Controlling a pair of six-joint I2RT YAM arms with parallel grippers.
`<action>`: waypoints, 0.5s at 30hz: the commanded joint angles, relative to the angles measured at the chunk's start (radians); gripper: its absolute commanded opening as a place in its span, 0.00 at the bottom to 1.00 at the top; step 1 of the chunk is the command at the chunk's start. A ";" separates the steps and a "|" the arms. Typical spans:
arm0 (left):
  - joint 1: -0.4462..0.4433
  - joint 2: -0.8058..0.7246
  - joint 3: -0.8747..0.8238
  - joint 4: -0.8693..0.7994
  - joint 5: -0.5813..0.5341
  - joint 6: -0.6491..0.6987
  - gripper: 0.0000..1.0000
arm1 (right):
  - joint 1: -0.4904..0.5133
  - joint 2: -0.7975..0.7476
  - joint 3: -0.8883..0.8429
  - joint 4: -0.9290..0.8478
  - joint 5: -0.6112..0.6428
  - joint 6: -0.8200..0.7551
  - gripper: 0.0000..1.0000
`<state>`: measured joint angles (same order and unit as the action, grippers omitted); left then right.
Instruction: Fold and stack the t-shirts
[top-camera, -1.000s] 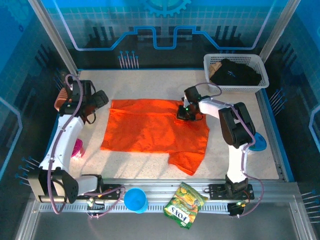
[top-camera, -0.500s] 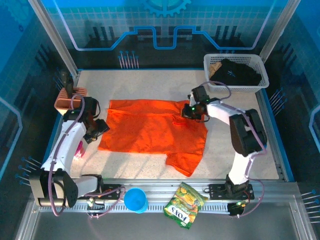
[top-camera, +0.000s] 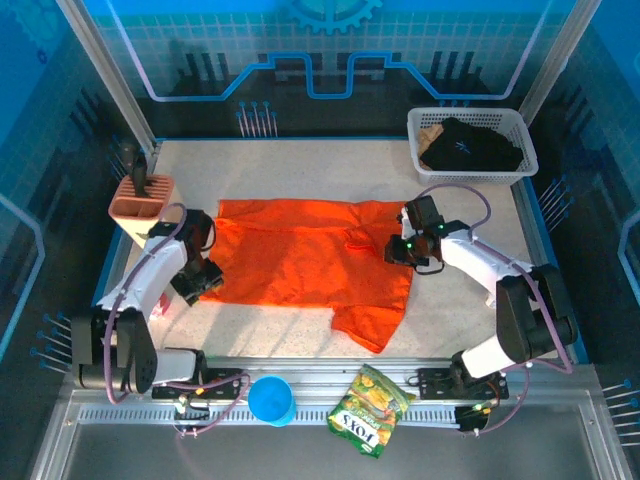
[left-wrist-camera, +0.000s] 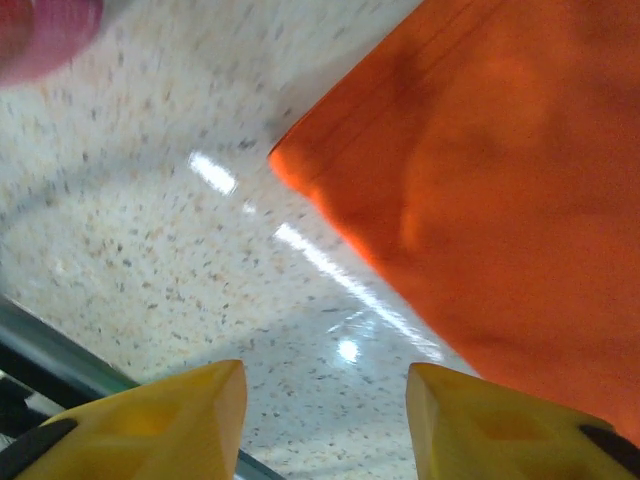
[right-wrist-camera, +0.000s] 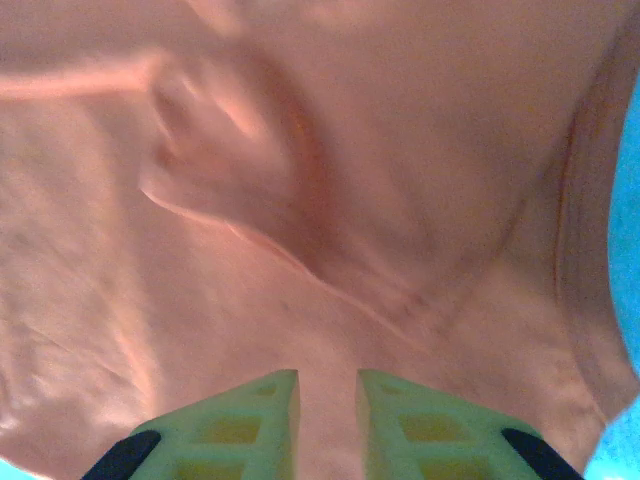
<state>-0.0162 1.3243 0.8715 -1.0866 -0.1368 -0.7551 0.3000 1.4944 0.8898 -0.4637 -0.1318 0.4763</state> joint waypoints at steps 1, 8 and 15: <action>-0.005 -0.001 -0.049 0.043 -0.016 -0.099 0.46 | -0.006 -0.003 -0.001 0.011 -0.022 -0.020 0.22; -0.005 -0.008 -0.113 0.179 -0.125 -0.193 0.51 | -0.006 0.007 -0.039 0.033 -0.058 -0.045 0.25; -0.005 0.020 -0.179 0.313 -0.149 -0.267 0.51 | -0.018 0.017 -0.070 0.054 -0.093 -0.058 0.25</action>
<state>-0.0162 1.3293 0.7151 -0.8478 -0.2485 -0.9649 0.2974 1.5017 0.8291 -0.4263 -0.1928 0.4393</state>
